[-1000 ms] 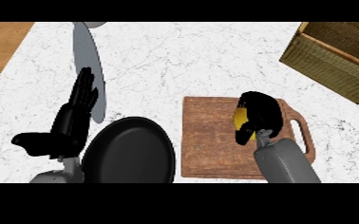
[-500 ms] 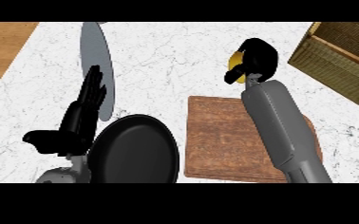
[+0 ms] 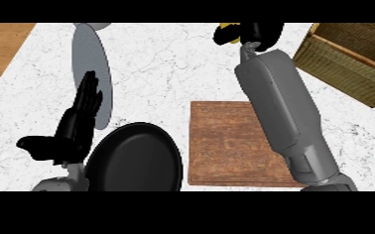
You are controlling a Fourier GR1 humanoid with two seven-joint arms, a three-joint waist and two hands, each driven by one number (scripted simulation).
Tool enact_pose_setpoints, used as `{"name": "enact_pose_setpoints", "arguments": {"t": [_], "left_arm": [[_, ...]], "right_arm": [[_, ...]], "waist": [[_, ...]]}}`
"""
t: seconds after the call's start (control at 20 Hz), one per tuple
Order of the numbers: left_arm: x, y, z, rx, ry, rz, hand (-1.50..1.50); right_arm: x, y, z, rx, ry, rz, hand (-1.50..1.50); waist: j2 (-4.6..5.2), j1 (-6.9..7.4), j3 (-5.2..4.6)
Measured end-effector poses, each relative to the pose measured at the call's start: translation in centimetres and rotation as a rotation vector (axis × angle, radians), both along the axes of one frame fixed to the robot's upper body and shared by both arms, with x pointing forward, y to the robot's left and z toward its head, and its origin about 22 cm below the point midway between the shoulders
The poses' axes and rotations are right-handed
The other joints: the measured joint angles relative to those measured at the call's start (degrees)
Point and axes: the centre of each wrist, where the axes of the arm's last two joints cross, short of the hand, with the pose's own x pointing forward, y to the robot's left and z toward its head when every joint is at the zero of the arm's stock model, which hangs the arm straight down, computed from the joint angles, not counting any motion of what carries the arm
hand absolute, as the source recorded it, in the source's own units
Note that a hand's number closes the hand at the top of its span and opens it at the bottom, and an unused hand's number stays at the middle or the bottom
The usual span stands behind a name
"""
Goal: Pick the lemon from the cutting board and place it in the basket
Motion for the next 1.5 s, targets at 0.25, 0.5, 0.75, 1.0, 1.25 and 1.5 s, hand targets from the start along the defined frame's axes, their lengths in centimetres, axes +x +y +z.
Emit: {"name": "enact_pose_setpoints", "arguments": {"t": [0.25, 0.5, 0.75, 1.0, 1.25, 1.5], "left_arm": [[0.0, 0.6, -0.1, 0.002, 0.004, 0.009, 0.0], [-0.4, 0.6, 0.0, 0.009, 0.004, 0.013, 0.0], [-0.9, 0.6, -0.6, 0.007, 0.0, 0.025, 0.0], [-0.5, 0.1, -0.7, -0.001, 0.001, 0.021, 0.0], [-1.2, 0.7, -0.3, -0.007, 0.0, 0.016, 0.0], [-1.4, 0.6, 0.4, -0.003, 0.0, 0.012, 0.0]], "right_arm": [[-0.3, 0.8, 4.4, 0.049, -0.056, -0.025, 1.5], [-0.1, -0.4, 6.3, 0.043, -0.039, -0.11, 1.5], [0.3, -4.0, 7.5, -0.042, 0.008, -0.21, 1.5], [0.5, -7.4, 7.2, -0.086, 0.029, -0.275, 1.5], [0.5, -11.7, 7.0, -0.072, 0.023, -0.319, 1.5], [-0.1, -15.8, 6.1, -0.078, 0.028, -0.345, 1.5]], "waist": [[-0.22, -0.72, -0.03], [-0.29, -0.99, -0.02], [-0.35, -1.33, -0.04], [-0.28, -1.31, -0.01], [-0.23, -1.1, 0.0], [-0.25, -1.15, 0.0]]}}
